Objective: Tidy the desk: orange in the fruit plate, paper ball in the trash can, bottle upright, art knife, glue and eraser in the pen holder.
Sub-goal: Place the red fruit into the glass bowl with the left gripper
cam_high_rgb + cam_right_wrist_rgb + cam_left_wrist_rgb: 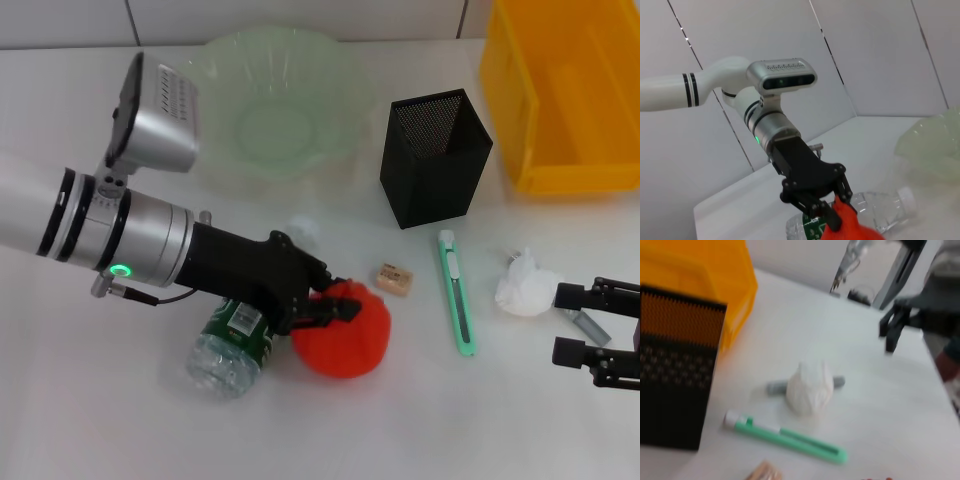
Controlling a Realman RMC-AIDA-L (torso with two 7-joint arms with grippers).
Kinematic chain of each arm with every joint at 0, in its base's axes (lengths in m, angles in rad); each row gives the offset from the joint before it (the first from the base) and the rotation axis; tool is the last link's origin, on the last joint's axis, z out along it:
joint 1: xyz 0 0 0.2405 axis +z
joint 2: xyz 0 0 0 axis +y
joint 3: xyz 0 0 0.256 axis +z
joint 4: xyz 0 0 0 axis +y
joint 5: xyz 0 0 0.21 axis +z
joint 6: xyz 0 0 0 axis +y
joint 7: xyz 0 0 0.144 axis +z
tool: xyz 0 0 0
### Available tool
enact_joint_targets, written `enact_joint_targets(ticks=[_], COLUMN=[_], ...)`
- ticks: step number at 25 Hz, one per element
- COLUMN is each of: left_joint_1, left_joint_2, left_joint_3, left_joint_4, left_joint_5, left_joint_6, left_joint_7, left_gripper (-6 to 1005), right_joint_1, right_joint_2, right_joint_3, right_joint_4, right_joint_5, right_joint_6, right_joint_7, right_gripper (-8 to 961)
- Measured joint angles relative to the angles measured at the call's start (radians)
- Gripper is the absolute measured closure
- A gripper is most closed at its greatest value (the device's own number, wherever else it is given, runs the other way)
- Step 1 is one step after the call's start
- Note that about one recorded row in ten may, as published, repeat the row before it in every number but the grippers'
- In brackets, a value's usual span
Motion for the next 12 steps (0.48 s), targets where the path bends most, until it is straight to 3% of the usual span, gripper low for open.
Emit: enact_joint_targets(ticks=[3, 6, 8, 9, 10, 12], left_joint_1=[0.012, 0.023, 0.025, 0.014, 0.014, -0.003], left_joint_2=[0.004, 0.007, 0.007, 0.01, 0.01, 0.011], left_joint_3=[-0.025, -0.109, -0.2, -0.307, -0.307, -0.402], left_joint_4=[0.026, 0.063, 0.085, 0.105, 0.105, 0.115], left_joint_5=[-0.06, -0.092, -0.096, -0.097, -0.097, -0.099], left_joint_6=[0.046, 0.087, 0.097, 0.09, 0.09, 0.051], left_joint_7=[0.013, 0.021, 0.022, 0.022, 0.022, 0.023], left_gripper=[786, 809, 839, 861, 867, 878], right_joint_1=[-0.003, -0.003, -0.003, -0.003, -0.003, -0.004], right_joint_2=[0.0, 0.0, 0.0, 0.001, 0.001, 0.002], right_joint_3=[0.0, 0.0, 0.0, 0.0, 0.0, 0.0], right_joint_4=[0.001, 0.001, 0.001, 0.002, 0.002, 0.003], right_joint_5=[0.001, 0.002, 0.002, 0.003, 0.003, 0.003], right_joint_6=[0.004, 0.005, 0.005, 0.006, 0.006, 0.006], right_joint_7=[-0.001, -0.003, -0.004, -0.005, -0.005, -0.005], right_gripper=[266, 268, 269, 270, 271, 272])
